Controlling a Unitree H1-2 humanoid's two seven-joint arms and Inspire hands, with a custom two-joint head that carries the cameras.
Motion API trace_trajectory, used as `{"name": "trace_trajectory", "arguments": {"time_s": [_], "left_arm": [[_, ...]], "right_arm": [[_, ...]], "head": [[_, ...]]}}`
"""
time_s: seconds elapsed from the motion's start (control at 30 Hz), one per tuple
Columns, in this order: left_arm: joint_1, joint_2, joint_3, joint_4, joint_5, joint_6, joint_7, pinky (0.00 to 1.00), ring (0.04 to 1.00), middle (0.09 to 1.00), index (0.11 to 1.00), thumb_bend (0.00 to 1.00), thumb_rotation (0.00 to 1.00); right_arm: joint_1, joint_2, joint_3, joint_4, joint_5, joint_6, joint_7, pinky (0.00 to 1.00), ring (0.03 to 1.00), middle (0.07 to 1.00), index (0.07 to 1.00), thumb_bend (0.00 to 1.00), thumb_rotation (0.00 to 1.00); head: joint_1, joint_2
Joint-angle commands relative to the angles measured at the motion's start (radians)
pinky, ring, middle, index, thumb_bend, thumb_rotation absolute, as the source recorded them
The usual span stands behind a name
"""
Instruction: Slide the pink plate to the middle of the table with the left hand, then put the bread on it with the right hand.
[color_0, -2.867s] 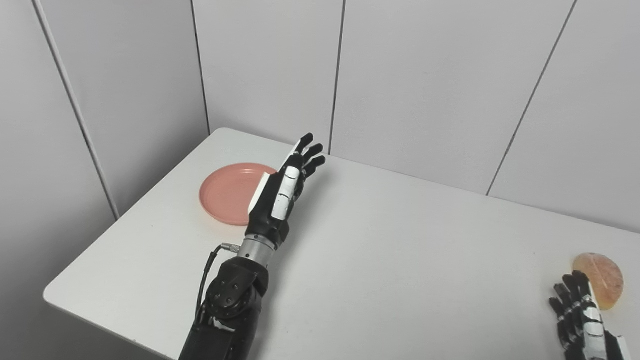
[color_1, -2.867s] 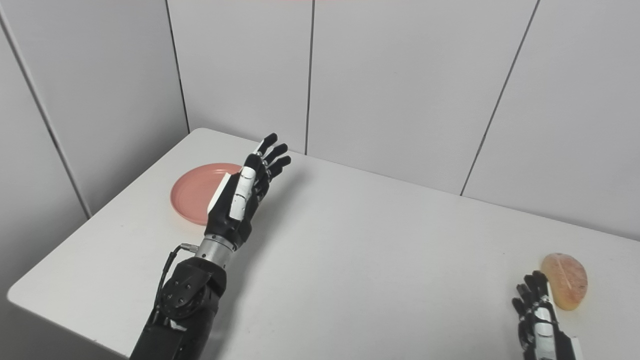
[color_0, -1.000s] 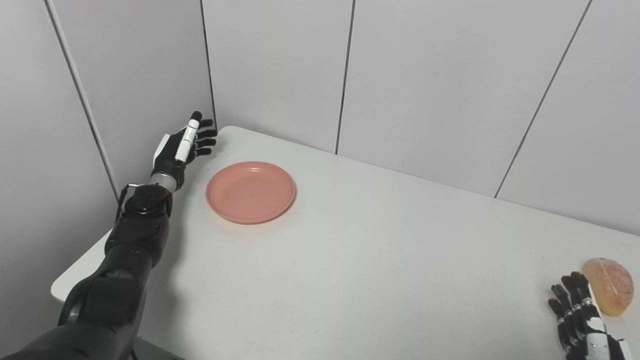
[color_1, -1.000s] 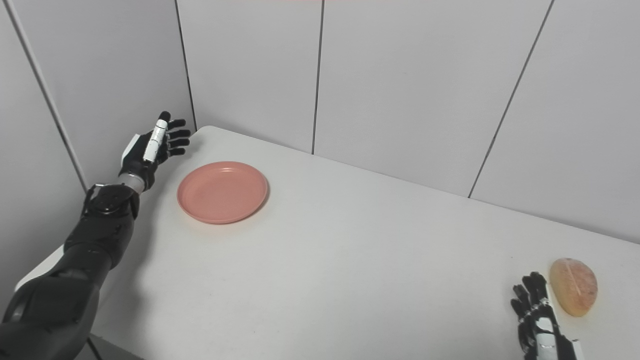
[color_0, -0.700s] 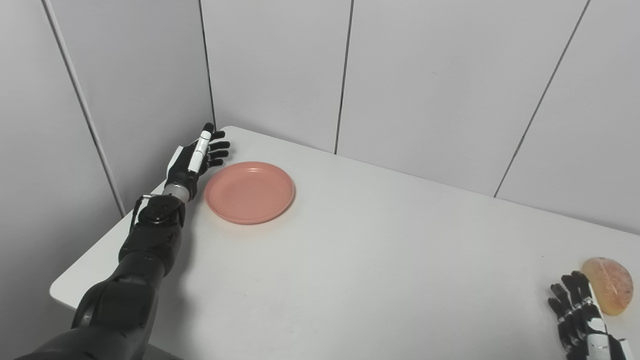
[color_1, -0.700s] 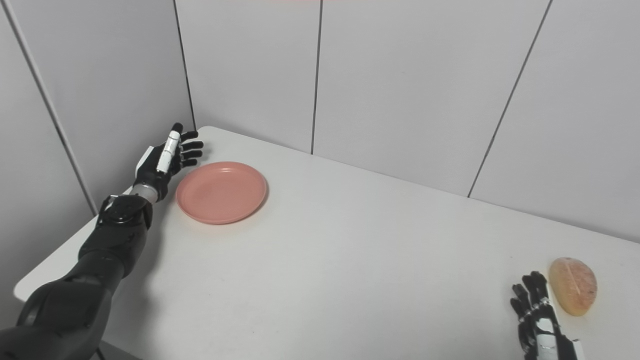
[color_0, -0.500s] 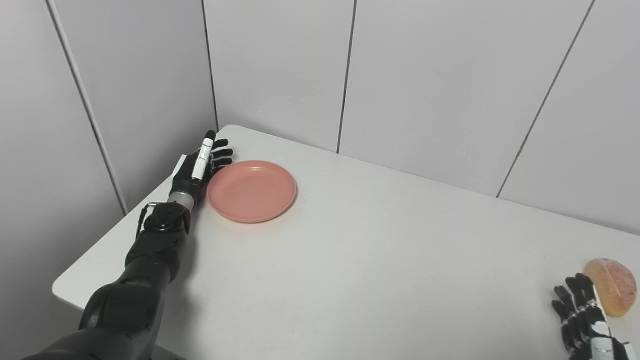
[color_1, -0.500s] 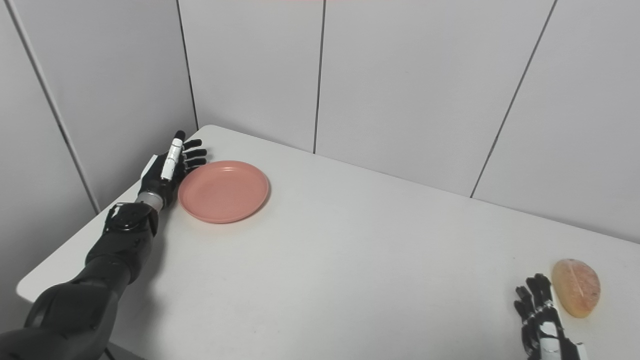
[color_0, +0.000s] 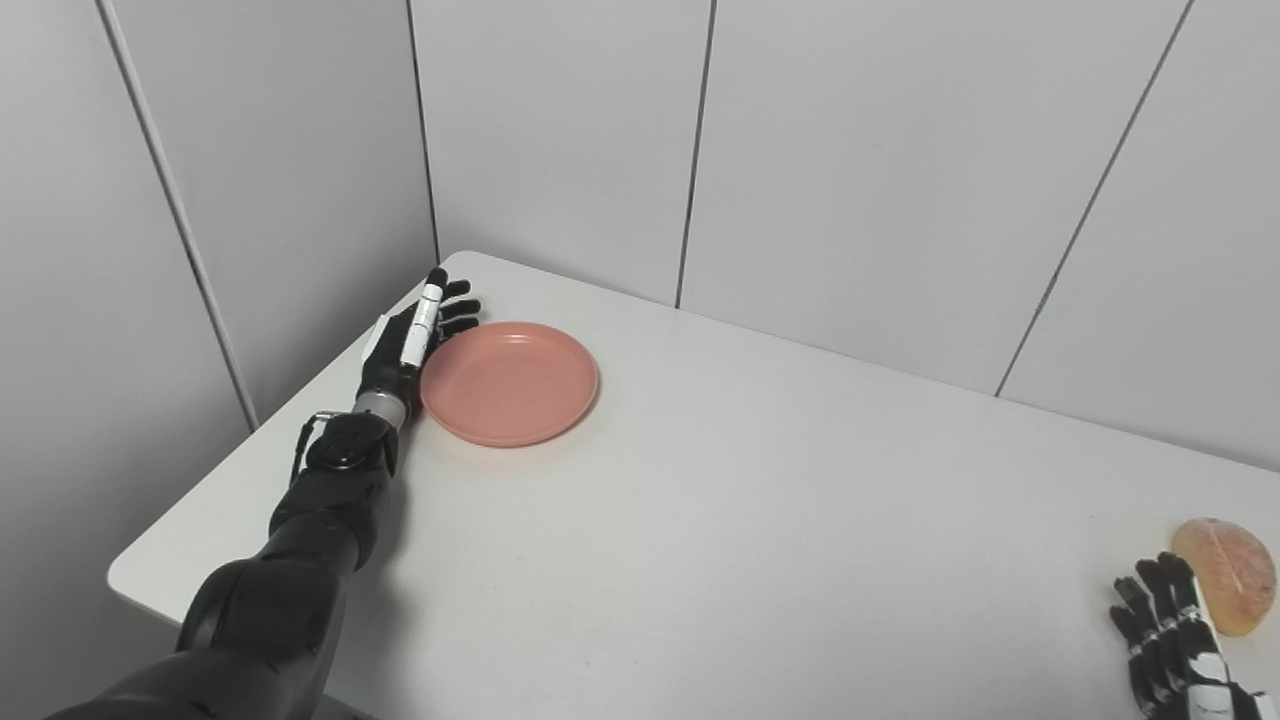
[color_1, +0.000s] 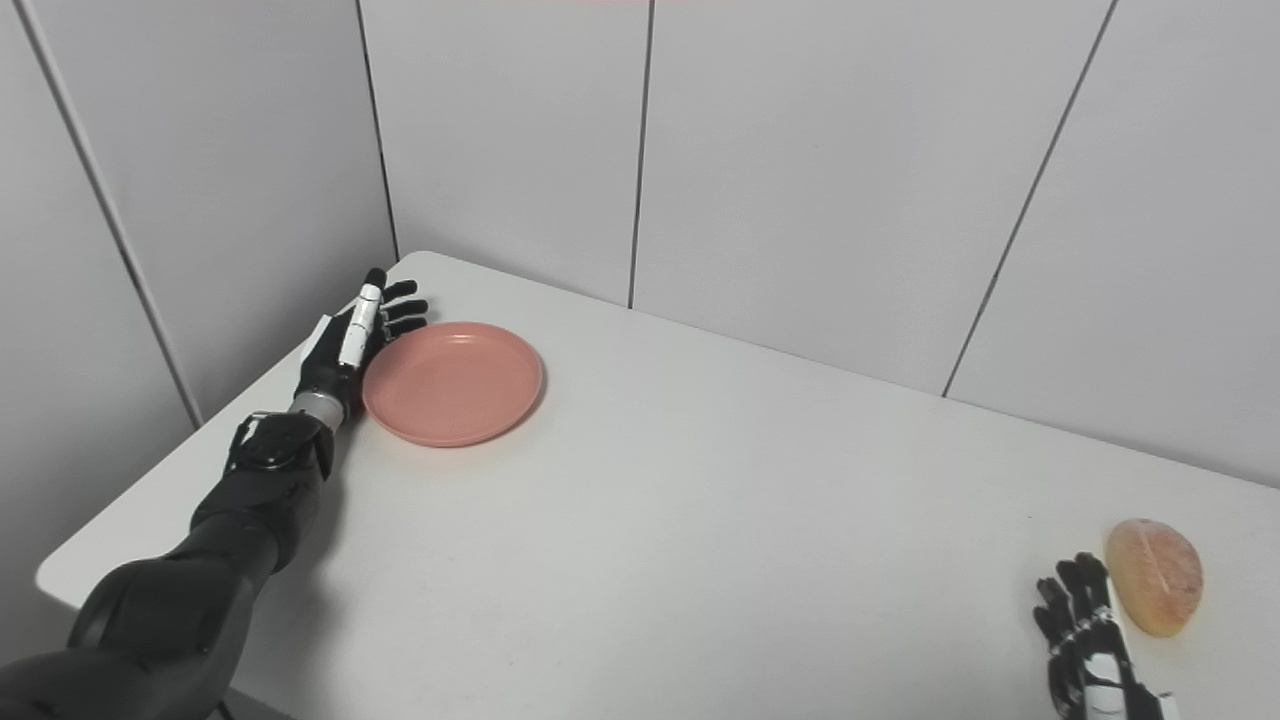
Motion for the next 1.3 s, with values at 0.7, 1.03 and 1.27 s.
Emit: {"name": "trace_trajectory", "arguments": {"time_s": [0.7, 1.03, 1.27], "left_arm": [[-0.004, -0.124, -0.095, -0.141, -0.005, 0.010, -0.124, 0.81, 0.793, 0.788, 0.781, 0.80, 1.00], [0.026, -0.173, -0.132, -0.222, -0.001, 0.028, -0.155, 0.79, 0.786, 0.785, 0.791, 0.78, 1.00], [0.042, -0.188, -0.175, -0.268, 0.018, 0.063, -0.168, 0.83, 0.808, 0.810, 0.806, 0.78, 1.00]], "right_arm": [[0.033, 0.025, 0.012, 0.053, -0.020, -0.024, -0.011, 0.97, 0.961, 0.979, 0.986, 0.80, 0.93], [0.030, 0.037, 0.023, 0.011, -0.036, 0.005, -0.030, 0.97, 0.948, 0.963, 0.966, 0.74, 0.89], [0.034, 0.056, 0.037, -0.046, -0.086, 0.025, -0.067, 0.98, 0.952, 0.965, 0.979, 0.67, 0.90]], "head": [[-0.088, 0.017], [-0.166, 0.046], [-0.221, 0.056]]}}
